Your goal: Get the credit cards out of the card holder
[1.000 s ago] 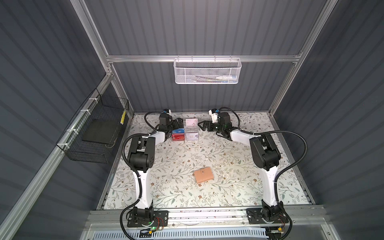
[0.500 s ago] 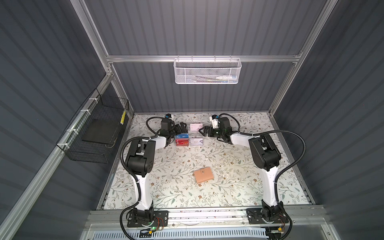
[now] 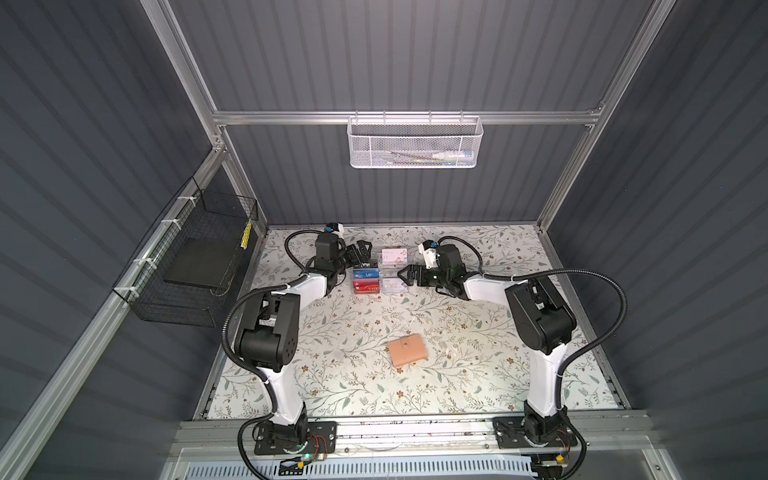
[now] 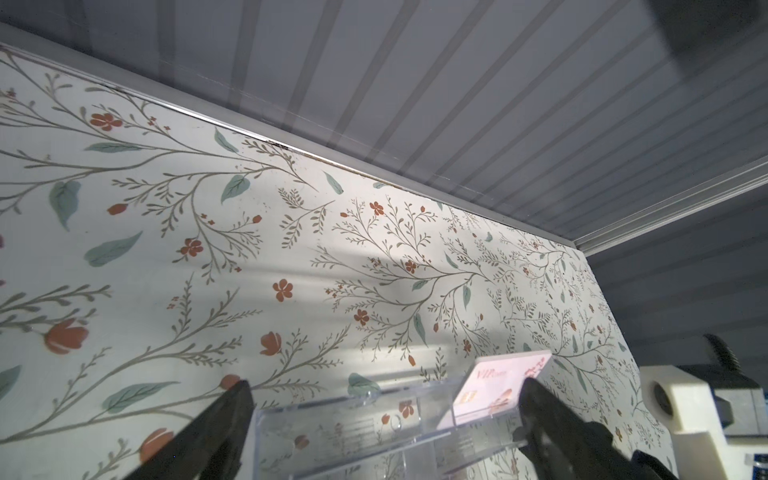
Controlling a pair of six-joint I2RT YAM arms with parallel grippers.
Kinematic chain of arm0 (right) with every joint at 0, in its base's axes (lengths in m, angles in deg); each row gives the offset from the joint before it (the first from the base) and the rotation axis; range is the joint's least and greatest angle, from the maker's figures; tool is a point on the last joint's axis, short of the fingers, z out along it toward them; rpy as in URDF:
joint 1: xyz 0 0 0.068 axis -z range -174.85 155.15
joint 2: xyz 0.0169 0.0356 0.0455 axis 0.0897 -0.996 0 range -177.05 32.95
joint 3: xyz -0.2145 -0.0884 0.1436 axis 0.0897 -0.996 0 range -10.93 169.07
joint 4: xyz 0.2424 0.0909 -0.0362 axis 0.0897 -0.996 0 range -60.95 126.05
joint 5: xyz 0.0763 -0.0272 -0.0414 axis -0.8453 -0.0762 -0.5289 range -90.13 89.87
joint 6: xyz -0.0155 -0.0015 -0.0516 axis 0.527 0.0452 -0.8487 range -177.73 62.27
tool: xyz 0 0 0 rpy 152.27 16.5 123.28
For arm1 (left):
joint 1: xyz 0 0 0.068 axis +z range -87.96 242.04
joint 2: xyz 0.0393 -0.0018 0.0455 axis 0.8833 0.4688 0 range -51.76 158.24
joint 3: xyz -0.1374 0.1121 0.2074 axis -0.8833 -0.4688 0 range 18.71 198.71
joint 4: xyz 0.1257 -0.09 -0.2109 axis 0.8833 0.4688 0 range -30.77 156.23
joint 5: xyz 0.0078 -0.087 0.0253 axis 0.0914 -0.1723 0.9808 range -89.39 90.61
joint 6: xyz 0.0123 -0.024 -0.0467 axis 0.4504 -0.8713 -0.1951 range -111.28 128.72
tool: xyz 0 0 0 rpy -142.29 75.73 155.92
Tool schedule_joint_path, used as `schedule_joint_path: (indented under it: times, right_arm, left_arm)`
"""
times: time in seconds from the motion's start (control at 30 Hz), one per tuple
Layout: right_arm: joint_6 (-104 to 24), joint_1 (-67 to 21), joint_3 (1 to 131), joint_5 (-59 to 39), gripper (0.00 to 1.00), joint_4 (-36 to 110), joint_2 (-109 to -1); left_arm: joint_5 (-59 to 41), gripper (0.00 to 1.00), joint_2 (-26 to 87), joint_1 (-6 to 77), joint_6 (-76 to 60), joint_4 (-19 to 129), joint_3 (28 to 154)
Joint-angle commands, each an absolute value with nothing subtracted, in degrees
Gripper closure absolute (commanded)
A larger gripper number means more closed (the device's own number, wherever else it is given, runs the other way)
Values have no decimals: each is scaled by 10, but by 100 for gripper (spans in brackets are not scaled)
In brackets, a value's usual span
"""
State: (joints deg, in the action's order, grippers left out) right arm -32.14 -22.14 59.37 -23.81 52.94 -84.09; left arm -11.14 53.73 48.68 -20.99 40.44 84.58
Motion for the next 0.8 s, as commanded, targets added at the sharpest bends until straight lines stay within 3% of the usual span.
schedule_joint_path:
  times: [0.0, 0.27, 0.77]
  right_arm:
    - [-331, -233, 585, -217, 1, 524, -832]
    - [-315, -237, 591, -218, 1, 525, -841]
    - [-328, -236, 598, -230, 1, 509, -837]
  left_arm:
    - [-70, 0, 496, 486, -192, 464, 827]
    - [-33, 0, 480, 489, -163, 506, 794]
    - [-123, 0, 547, 485, -167, 376, 757]
